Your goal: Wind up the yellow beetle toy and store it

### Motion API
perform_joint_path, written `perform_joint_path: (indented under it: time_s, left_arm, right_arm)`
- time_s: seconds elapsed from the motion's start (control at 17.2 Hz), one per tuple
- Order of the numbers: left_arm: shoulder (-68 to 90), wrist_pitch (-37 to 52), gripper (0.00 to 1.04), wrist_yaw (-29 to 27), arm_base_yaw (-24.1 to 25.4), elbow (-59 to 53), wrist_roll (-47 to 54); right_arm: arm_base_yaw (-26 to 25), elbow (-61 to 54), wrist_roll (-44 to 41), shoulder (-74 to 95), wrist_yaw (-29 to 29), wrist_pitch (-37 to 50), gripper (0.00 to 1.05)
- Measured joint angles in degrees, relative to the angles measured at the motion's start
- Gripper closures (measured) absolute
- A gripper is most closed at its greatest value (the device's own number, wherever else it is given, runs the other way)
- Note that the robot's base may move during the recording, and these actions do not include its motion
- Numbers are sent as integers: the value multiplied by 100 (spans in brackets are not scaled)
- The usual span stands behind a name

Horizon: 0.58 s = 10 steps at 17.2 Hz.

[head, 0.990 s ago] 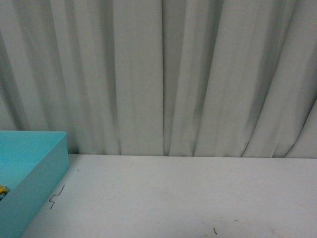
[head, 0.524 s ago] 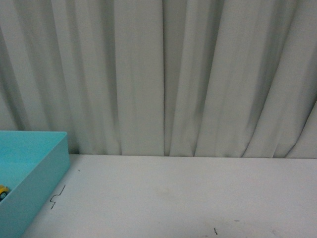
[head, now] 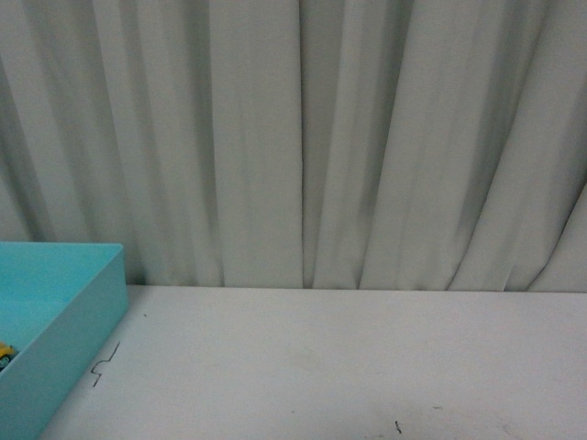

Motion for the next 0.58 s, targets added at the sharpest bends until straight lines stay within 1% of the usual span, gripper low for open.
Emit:
perform_joint_path:
  time_s: [0.47,0.52,0.58]
  left_arm:
    - [-721,-704,103,0,0,0,0]
    - [-841,-898,103,0,0,4,0]
    - [-1283,-1596,103,9,0,2,2]
  right_arm:
    - [0,0,2,0,0,0,7]
    - [0,0,2,0,0,2,7]
    - [0,0,2,-2,2,0,7]
